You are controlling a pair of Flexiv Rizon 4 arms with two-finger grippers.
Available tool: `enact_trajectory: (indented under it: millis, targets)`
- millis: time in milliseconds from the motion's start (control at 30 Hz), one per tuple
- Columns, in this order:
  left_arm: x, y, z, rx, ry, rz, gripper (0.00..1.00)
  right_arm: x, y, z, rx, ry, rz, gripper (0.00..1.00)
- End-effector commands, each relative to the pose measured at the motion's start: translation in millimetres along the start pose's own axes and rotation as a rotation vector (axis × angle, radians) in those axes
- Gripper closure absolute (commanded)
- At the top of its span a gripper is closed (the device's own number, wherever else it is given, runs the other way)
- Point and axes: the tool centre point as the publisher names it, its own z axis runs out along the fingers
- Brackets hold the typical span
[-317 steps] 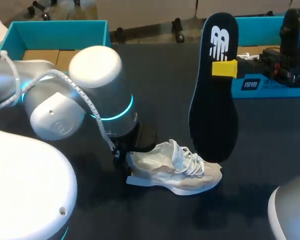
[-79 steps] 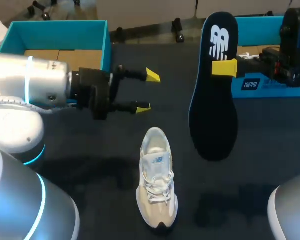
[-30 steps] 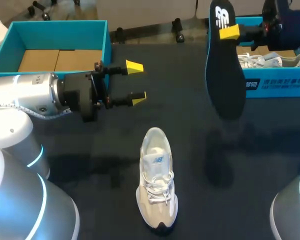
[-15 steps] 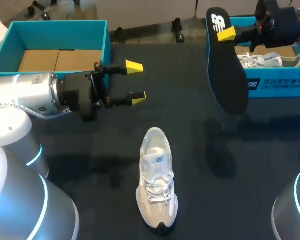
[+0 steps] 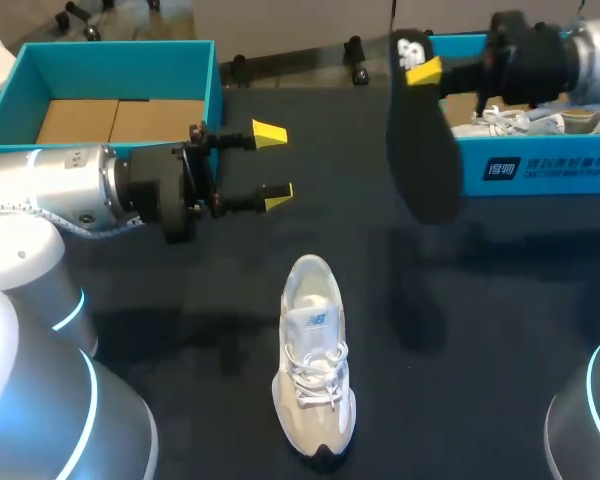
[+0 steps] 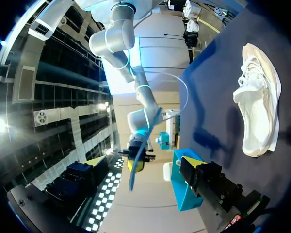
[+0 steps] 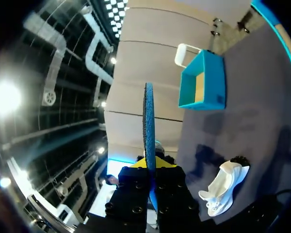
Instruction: Take the shoe out of the shoebox, open the shoe tongue, remove and reinsert the insole, then place the shoe into the shoebox
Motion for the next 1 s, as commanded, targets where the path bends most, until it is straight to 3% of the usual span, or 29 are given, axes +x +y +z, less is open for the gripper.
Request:
enact_trajectory:
  millis: [33,433,833,1000]
  targets:
    - [-0.3,0,0,-0.002,0.000,0.001,0.00,-12.9,13.6,26,0.016,0.002,0.058,1.00]
    - [-0.3,0,0,-0.002,0.000,0.001,0.00,-35.7,22.5,44,0.020,0.015,0.146,1.00]
    - [-0.3,0,0,-0.002,0.000,0.001,0.00,-57.0,5.7,49,-0.019,0.033,0.234,1.00]
    - [-0.3,0,0,-0.002,0.000,0.001,0.00,-57.0,5.7,49,-0.019,0.033,0.234,1.00]
